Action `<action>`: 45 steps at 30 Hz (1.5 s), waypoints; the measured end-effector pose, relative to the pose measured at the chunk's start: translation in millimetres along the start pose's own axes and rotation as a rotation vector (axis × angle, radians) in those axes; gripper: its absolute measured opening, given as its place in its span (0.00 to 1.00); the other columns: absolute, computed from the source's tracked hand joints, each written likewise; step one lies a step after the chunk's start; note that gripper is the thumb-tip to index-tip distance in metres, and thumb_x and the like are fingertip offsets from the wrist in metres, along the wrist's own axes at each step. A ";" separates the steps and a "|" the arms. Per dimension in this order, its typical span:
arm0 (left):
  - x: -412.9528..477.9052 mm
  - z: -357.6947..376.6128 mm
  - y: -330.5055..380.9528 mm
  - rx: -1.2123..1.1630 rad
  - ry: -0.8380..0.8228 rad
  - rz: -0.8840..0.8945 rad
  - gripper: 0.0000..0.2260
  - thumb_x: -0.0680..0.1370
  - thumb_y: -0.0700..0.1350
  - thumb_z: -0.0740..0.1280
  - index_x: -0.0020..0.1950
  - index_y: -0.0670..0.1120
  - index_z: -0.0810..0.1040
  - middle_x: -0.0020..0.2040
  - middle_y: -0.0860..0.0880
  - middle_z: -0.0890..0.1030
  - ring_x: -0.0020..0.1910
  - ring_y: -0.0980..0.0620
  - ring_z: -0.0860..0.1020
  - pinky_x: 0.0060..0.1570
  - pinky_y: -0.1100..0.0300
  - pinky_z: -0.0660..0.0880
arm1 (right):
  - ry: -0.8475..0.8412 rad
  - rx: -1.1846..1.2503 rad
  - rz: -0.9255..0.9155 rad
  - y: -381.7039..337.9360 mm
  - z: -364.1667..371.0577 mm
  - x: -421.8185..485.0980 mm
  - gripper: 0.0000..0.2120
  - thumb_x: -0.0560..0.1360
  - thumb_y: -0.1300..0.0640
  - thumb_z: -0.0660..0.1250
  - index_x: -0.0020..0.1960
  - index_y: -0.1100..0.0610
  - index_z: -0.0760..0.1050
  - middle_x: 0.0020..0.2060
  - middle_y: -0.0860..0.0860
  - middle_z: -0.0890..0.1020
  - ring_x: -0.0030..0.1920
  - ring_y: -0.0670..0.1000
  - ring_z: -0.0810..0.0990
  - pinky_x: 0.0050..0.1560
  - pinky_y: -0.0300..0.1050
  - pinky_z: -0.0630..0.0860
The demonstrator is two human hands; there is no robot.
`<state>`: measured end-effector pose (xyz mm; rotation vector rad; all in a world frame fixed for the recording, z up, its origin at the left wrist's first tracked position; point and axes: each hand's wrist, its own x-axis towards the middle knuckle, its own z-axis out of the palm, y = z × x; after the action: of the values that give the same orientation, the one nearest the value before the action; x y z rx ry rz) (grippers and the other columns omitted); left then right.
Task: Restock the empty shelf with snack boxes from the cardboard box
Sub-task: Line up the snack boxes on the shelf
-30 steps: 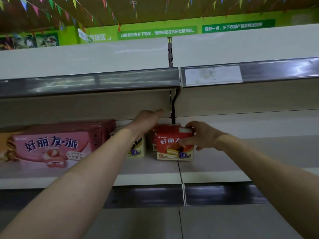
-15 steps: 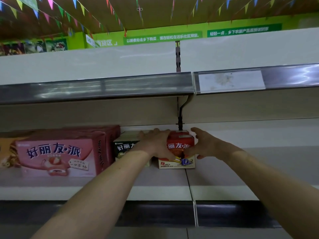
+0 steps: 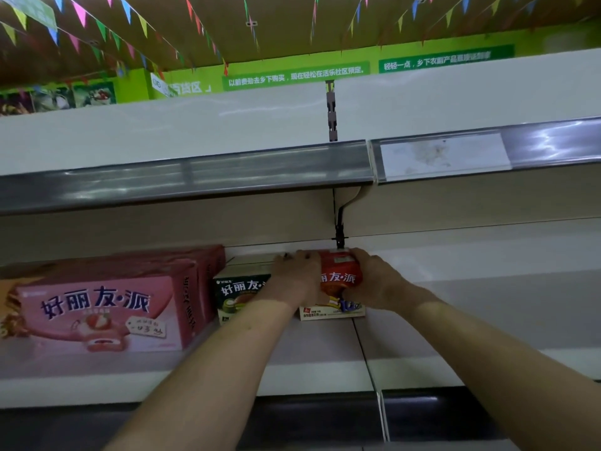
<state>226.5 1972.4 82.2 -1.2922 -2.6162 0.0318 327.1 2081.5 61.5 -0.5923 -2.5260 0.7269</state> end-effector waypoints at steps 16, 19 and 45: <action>-20.9 -28.3 35.6 0.117 0.075 0.013 0.25 0.77 0.53 0.67 0.73 0.56 0.66 0.66 0.46 0.72 0.67 0.44 0.69 0.70 0.45 0.59 | -0.007 -0.369 -0.025 -20.5 -19.3 -43.4 0.28 0.77 0.54 0.65 0.74 0.53 0.60 0.63 0.55 0.70 0.63 0.58 0.70 0.61 0.50 0.71; -27.1 -30.4 43.5 0.119 0.149 0.013 0.19 0.78 0.47 0.64 0.69 0.53 0.71 0.64 0.45 0.74 0.65 0.44 0.71 0.67 0.50 0.63 | -0.037 -0.389 0.005 -22.3 -20.3 -52.0 0.26 0.78 0.54 0.64 0.73 0.55 0.62 0.64 0.56 0.70 0.64 0.58 0.70 0.62 0.50 0.70; -33.1 -4.7 29.7 0.007 0.223 0.036 0.26 0.77 0.49 0.68 0.73 0.48 0.67 0.67 0.43 0.65 0.65 0.41 0.69 0.66 0.47 0.67 | -0.086 -0.480 0.091 -32.0 -0.1 -54.5 0.26 0.78 0.59 0.63 0.74 0.54 0.60 0.64 0.56 0.66 0.63 0.58 0.69 0.63 0.51 0.71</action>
<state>270.2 1964.2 77.0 -1.2622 -2.4030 -0.0919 362.5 2029.2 64.1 -0.8519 -2.7822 0.1667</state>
